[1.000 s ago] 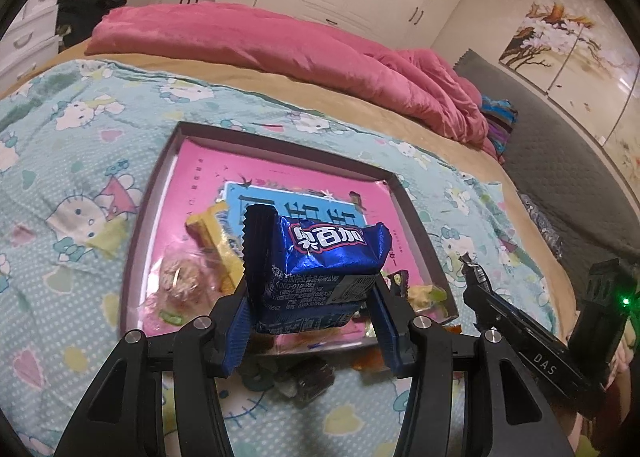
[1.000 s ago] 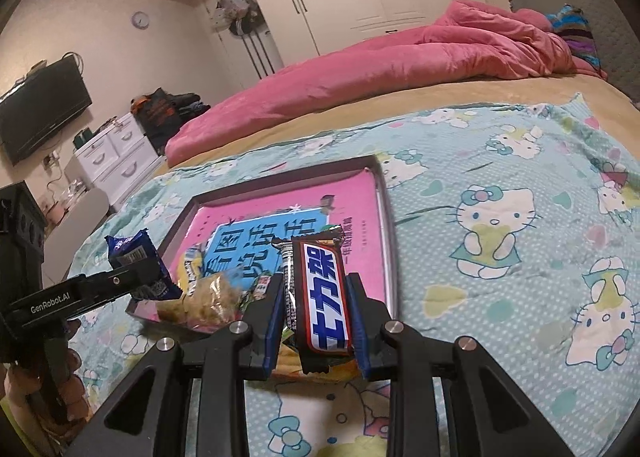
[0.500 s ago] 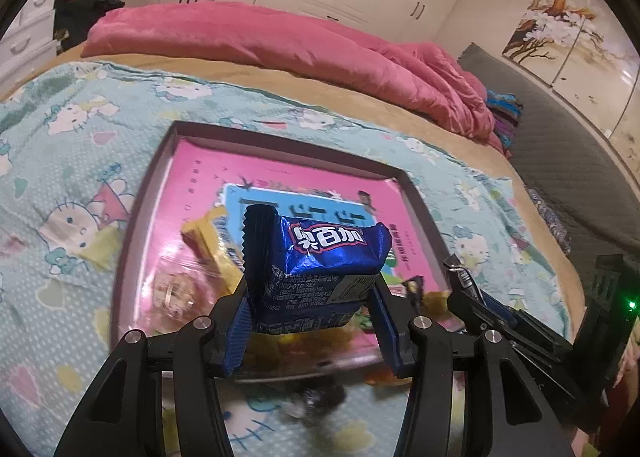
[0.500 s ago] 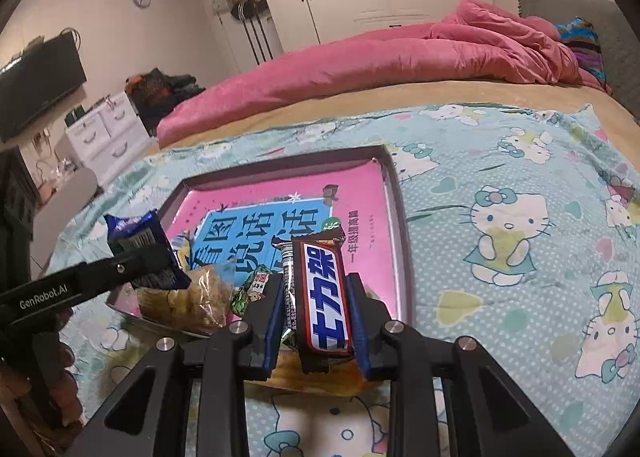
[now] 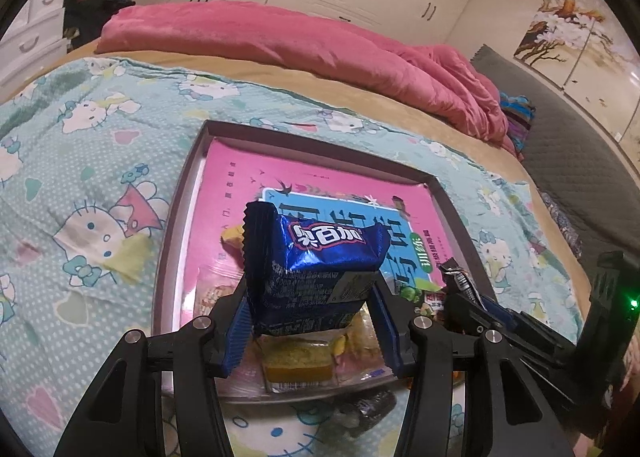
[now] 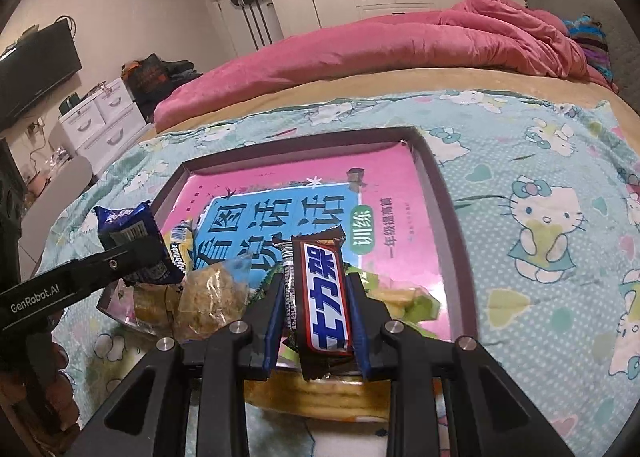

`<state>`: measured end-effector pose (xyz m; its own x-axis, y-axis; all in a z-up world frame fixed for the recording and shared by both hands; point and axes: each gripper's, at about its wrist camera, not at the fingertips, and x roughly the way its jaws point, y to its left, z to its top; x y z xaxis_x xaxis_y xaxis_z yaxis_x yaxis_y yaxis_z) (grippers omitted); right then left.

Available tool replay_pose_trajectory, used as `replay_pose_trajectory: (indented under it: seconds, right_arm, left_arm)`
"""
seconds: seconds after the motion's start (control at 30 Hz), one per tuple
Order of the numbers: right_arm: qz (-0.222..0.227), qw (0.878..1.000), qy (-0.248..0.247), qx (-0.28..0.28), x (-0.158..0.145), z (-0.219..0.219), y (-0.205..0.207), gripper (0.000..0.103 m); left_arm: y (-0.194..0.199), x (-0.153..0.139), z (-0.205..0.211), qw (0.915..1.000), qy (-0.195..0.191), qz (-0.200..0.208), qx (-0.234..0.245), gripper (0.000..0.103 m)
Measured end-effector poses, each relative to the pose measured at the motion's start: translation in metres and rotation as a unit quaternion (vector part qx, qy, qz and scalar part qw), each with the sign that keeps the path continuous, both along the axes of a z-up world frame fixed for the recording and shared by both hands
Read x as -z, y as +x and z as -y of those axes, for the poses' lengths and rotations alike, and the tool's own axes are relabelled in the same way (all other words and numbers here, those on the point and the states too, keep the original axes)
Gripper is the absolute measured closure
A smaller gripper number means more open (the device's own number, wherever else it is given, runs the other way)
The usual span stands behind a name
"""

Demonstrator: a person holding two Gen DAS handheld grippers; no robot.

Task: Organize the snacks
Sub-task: 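Open the left tool to drop the biscuit pack in the tray while the right tool releases the chocolate bar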

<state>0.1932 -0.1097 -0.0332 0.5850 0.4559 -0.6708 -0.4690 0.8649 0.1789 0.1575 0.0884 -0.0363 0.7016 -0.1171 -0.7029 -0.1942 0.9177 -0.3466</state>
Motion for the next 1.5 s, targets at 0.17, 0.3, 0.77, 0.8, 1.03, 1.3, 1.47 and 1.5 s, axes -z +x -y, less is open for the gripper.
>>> replay_pose_trajectory:
  seconds: [0.17,0.3,0.77,0.8,1.03,1.3,1.47,1.5]
  right_arm:
    - [0.014,1.000,-0.018,-0.016,0.000,-0.014,-0.004,0.073]
    - [0.030,0.999,-0.030,-0.031,-0.003,-0.023,-0.010,0.073]
    - [0.048,0.997,-0.039,-0.045,-0.011,-0.035,-0.014,0.073]
    - [0.048,0.997,-0.039,-0.044,-0.011,-0.036,-0.014,0.073]
    - [0.041,0.998,-0.033,-0.040,-0.010,-0.032,-0.014,0.073]
    - [0.030,0.998,-0.028,-0.038,-0.007,-0.028,-0.014,0.073]
    - [0.027,0.998,-0.028,-0.050,-0.007,-0.033,-0.019,0.073]
    - [0.028,0.998,-0.028,-0.053,-0.007,-0.034,-0.020,0.073]
  left_arm:
    - [0.002,0.003,-0.005,1.0000,-0.005,-0.003,-0.005,0.049]
    - [0.002,0.005,-0.006,0.9999,-0.006,-0.005,-0.006,0.049]
    - [0.002,0.006,-0.008,0.9999,-0.013,-0.003,-0.005,0.049]
    - [0.002,0.005,-0.008,0.9999,-0.013,-0.004,-0.005,0.049]
    - [0.001,0.005,-0.008,0.9999,-0.014,-0.004,-0.004,0.049]
    - [0.001,0.005,-0.007,0.9999,-0.013,-0.004,-0.003,0.049]
    - [0.000,0.003,-0.004,0.9997,-0.021,-0.013,0.005,0.049]
    - [0.000,0.003,-0.003,0.9996,-0.024,-0.015,0.008,0.048]
